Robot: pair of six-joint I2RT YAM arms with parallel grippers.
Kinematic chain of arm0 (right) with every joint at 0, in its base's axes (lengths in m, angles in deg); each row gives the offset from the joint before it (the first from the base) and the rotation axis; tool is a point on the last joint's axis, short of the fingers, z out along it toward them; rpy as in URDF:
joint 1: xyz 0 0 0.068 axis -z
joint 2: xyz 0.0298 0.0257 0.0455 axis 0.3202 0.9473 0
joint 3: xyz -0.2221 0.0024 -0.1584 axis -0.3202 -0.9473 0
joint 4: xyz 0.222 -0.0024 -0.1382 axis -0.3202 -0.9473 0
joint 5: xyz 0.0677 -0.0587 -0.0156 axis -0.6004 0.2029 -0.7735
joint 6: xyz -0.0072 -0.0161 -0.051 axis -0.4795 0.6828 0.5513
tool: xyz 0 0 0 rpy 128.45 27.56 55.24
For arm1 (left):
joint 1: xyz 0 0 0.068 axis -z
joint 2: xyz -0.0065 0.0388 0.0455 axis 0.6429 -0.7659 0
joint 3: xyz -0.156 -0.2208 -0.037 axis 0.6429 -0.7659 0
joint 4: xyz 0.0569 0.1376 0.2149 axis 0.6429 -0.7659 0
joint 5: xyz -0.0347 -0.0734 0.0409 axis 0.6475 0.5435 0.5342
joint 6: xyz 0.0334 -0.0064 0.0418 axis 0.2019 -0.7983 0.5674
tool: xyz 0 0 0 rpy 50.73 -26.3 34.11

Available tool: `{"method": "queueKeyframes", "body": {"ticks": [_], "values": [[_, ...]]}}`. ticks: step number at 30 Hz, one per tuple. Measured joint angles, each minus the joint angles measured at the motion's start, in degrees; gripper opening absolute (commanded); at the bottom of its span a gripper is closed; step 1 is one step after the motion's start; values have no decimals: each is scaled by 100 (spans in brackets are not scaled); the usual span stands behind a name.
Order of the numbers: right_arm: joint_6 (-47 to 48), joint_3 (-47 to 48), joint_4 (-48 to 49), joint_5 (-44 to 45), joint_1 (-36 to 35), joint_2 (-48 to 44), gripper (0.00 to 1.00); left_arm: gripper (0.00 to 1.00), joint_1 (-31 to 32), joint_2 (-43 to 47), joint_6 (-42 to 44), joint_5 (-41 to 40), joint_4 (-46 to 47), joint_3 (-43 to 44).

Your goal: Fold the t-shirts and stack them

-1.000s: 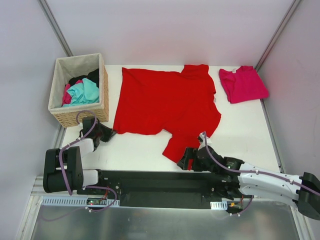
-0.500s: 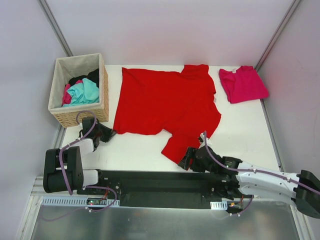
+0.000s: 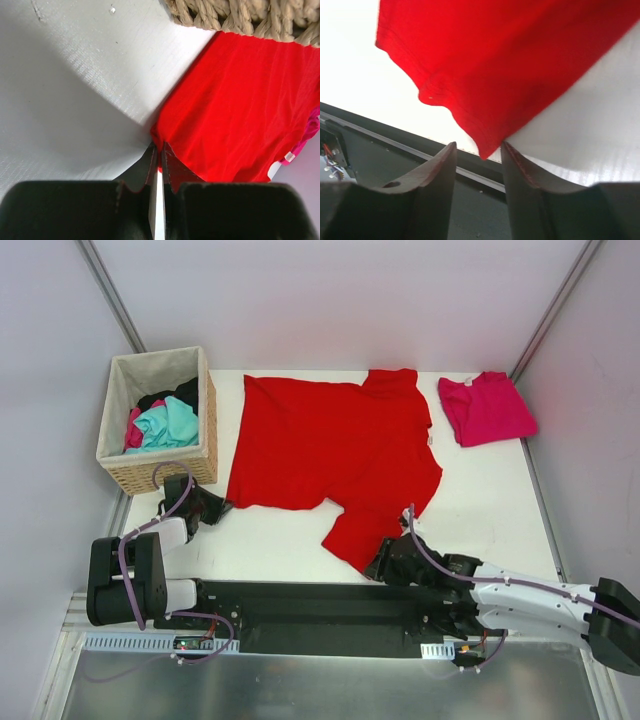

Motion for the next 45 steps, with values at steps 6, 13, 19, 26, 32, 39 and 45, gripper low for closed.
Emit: {"method": "queueKeyframes", "body": {"ticks": [6, 13, 19, 26, 32, 39, 45], "values": [[-81, -46, -190, 2, -7, -107, 29, 0, -37, -4, 0, 7, 2, 0], [-111, -44, -162, -9, -11, -9, 27, 0, -39, -4, 4, 15, 0, 0], [-105, 20, 26, -11, -20, 280, 13, 0, -39, -7, 17, 17, 2, 0], [-105, 63, 127, -26, -31, 498, 1, 0, -101, -11, 26, 37, 0, -4], [-50, 116, 22, 17, -31, 474, 1, 0, -111, -17, 39, 70, 4, -4], [413, 553, -994, 407, -31, 472, 1, 0, -96, -20, 61, 369, -28, 15], [970, 1427, -1987, 1224, -24, 352, 1, 0, -33, -20, 83, 452, -280, 120]]}}
